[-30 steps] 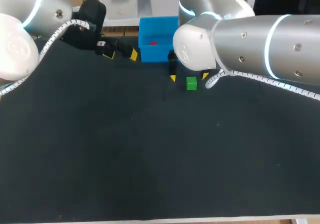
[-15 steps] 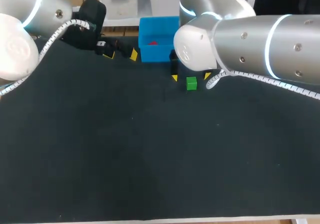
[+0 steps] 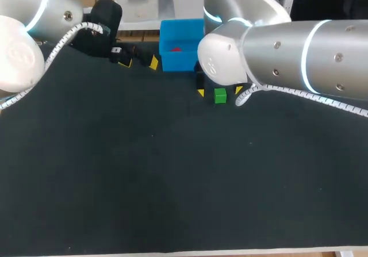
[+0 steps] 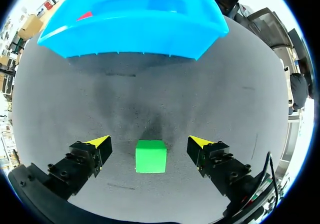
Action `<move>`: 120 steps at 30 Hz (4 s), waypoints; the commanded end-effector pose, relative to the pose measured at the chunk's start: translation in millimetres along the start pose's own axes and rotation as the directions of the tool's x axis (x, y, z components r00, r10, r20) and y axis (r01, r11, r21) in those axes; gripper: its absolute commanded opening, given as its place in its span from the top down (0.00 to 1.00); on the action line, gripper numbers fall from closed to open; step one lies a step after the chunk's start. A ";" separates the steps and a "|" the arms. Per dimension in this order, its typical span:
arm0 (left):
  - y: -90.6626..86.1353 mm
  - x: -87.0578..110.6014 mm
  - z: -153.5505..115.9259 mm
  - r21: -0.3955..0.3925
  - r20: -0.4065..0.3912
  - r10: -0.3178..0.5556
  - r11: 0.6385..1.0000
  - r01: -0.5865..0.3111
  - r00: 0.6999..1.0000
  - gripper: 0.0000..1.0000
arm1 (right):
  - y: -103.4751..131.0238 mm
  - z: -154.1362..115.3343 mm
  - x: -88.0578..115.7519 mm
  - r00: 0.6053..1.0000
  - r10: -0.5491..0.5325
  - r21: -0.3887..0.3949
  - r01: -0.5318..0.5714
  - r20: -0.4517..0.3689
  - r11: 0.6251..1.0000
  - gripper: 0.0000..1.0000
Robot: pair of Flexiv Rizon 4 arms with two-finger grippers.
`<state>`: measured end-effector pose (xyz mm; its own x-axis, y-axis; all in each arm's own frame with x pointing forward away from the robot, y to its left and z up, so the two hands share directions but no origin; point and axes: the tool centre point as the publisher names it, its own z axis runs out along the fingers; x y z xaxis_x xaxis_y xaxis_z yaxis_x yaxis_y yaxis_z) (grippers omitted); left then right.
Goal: Use the left arm to pick the red cube and place it into the blue plastic box first, then use the right arm to grasp the green cube and put it into the same blue plastic box after the first action is fully finished.
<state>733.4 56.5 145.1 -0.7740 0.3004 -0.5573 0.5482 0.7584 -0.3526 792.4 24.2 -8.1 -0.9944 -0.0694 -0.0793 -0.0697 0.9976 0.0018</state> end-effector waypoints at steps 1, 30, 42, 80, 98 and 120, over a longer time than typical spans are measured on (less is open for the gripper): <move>1.5 0.9 -0.3 0.008 0.004 0.003 1.000 -0.003 1.000 0.00 | -0.4 1.0 2.9 1.000 0.018 0.010 -0.019 0.011 1.000 0.00; 1.5 0.9 -0.3 0.008 0.004 0.003 1.000 -0.003 1.000 0.00 | -3.0 7.6 13.2 0.999 0.054 0.009 -0.054 -0.003 0.999 0.55; 1.5 0.9 -0.3 0.008 0.004 0.003 1.000 -0.003 1.000 0.00 | -3.8 6.5 13.6 0.998 0.055 0.011 -0.055 -0.001 0.998 1.00; 1.5 0.9 -0.3 0.008 0.004 0.003 1.000 -0.003 1.000 0.00 | 5.1 -131.0 -35.0 0.955 -0.029 -0.179 0.085 0.296 0.980 1.00; 1.5 0.9 -0.3 0.008 0.004 0.003 1.000 -0.003 1.000 0.00 | -42.3 -167.4 -96.0 0.893 -0.152 -0.242 0.274 0.424 0.931 1.00; 1.5 0.9 -0.3 0.008 0.004 0.003 1.000 -0.003 1.000 0.00 | -28.3 -154.6 -154.3 0.837 -0.244 -0.318 0.432 0.490 0.844 1.00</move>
<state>733.2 56.5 145.1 -0.7740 0.3002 -0.5574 0.5482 0.7584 -0.3527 915.5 -1.2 160.5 -0.7689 -0.2831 -0.5733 -0.4962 0.8296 0.2558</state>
